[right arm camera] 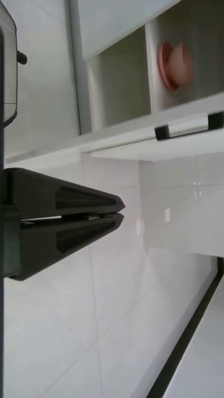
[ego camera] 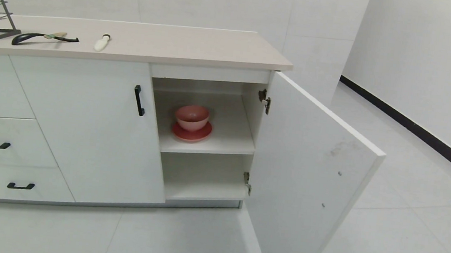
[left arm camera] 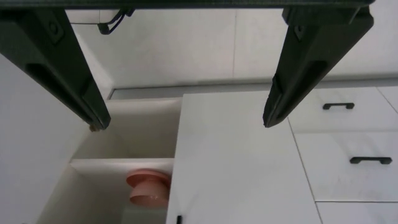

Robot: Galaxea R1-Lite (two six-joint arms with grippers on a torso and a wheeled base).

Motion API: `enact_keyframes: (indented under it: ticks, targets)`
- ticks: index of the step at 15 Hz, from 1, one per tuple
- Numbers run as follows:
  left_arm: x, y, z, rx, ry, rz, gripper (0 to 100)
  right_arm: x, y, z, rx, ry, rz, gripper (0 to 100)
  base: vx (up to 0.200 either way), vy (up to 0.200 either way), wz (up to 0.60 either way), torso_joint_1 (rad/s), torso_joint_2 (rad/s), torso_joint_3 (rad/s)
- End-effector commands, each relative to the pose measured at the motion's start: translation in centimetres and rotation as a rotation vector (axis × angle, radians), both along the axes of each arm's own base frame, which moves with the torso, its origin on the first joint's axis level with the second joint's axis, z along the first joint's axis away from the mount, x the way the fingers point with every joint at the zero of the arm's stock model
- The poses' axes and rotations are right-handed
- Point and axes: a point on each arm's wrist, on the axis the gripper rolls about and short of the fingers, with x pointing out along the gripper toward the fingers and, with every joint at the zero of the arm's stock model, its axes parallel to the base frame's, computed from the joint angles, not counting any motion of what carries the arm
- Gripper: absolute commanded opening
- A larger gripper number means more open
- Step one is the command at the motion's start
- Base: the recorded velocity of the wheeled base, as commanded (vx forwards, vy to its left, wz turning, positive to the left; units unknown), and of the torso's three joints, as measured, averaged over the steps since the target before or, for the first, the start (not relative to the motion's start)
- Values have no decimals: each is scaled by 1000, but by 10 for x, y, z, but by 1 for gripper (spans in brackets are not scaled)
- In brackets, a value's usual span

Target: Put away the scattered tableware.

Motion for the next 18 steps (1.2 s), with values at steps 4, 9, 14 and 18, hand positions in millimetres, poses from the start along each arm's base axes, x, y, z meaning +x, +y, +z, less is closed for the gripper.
enact_keyframes:
  ticks: [4,9,14,18]
  targets:
    - [0,0,0,2,0,-1,100,-9,2,42,-17,-303,65,0,0,-50,0,2,-1,-1]
    - [0,0,0,-1,0,1,100,49,9,103,-17,85,374,0,0,0,0,0,0,0]
    - [0,0,0,-1,0,1,100,124,19,92,-84,249,445,0,0,0,0,0,0,0]
    - [0,0,0,0,0,1,100,195,29,70,-80,305,478,0,0,0,0,0,0,0]
